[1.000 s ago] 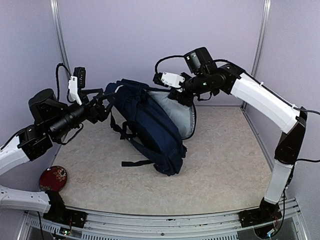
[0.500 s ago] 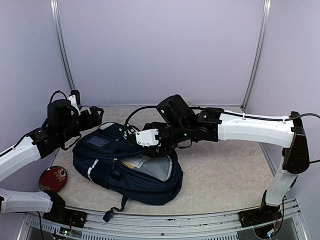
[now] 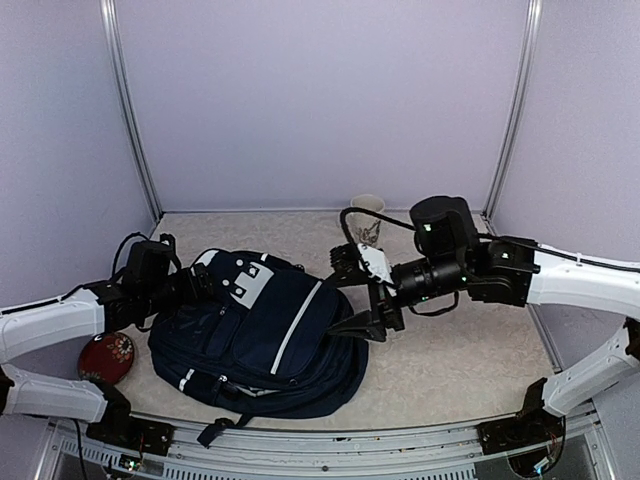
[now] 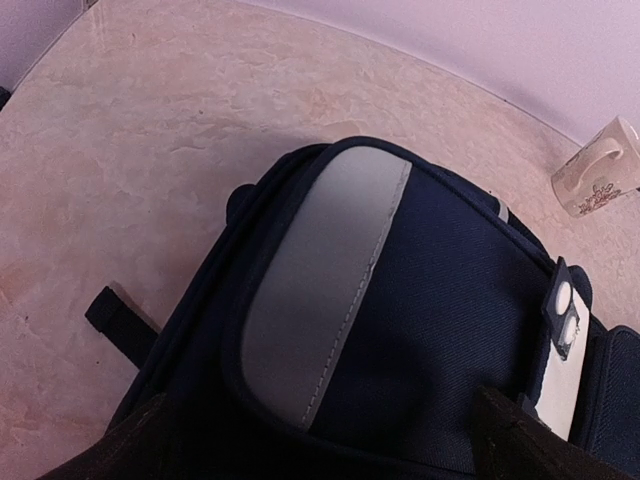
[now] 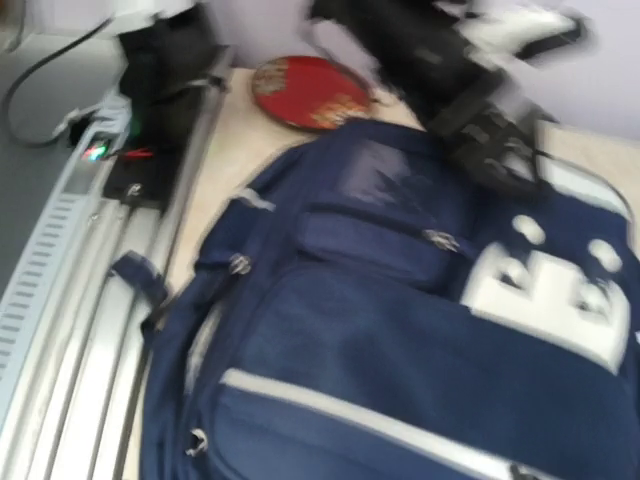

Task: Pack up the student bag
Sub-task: Place the largest pocket of the student bag, then adjust the student bag at the center of the board.

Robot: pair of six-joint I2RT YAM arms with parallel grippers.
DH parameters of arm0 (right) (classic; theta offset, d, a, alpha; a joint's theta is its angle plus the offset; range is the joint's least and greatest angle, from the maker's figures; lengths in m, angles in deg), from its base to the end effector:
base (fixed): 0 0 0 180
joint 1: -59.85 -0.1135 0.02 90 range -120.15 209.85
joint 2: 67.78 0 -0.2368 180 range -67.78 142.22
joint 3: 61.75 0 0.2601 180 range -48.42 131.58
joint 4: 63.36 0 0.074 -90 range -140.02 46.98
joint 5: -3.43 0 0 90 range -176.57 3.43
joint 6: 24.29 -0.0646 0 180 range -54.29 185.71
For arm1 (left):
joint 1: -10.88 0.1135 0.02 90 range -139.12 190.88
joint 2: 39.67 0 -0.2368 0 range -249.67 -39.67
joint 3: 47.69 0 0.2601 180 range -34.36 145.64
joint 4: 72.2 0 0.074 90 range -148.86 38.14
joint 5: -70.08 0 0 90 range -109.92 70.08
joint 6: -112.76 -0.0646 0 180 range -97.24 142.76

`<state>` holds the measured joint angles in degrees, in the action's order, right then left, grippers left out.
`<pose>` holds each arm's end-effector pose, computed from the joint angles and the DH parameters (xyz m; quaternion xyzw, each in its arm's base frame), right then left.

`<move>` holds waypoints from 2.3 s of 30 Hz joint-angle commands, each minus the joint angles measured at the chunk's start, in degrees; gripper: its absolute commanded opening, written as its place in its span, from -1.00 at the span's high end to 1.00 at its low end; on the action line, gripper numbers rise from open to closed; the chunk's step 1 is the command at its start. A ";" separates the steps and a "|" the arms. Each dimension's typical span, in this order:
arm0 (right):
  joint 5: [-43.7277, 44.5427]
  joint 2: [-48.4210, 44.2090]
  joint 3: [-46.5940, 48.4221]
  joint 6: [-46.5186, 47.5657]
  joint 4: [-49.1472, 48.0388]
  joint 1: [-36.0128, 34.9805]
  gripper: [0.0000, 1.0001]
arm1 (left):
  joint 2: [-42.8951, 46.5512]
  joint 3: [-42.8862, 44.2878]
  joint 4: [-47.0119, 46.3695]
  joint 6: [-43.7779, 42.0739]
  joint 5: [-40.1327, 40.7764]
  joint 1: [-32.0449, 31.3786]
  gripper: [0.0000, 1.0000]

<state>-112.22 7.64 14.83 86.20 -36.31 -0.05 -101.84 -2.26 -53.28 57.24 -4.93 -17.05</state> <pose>0.1460 0.3077 0.2902 -0.6233 0.5552 0.3516 0.4238 0.2458 -0.1114 0.1685 -0.1099 0.8772 -0.1353 0.4474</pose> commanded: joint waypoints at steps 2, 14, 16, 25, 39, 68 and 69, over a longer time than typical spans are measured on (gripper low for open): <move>3.40 -5.33 -15.76 -26.70 -12.05 10.18 -0.55 | -1.32 -2.44 -2.94 2.62 -2.18 0.37 -0.95; -5.58 11.96 -27.47 -51.03 -35.11 14.68 -0.87 | 1.52 -7.88 -5.27 6.64 -3.47 0.39 -0.92; -5.43 16.44 -24.63 -50.41 -34.51 14.98 -0.59 | 2.38 -8.85 -6.00 7.56 -4.57 0.29 -0.89; -5.31 25.92 -15.17 -51.92 -34.03 25.87 0.34 | 1.73 -10.74 -10.15 10.16 -7.42 -4.21 -0.75; -3.05 28.38 6.05 -39.89 -13.79 32.65 0.18 | 9.32 -9.11 -7.36 9.48 -8.38 -9.89 -0.63; -5.20 34.31 7.89 -36.58 -6.44 29.51 1.00 | 3.99 -8.44 -6.77 6.88 -8.19 -7.39 -0.56; -3.95 36.41 11.90 -33.76 -3.70 29.57 1.00 | 4.78 -7.33 -4.92 6.64 -5.05 -9.59 -0.56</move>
<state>-121.35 37.93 12.10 39.74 -44.83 27.58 -99.72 -11.81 -62.31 65.90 -16.85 -19.89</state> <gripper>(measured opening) 0.038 0.780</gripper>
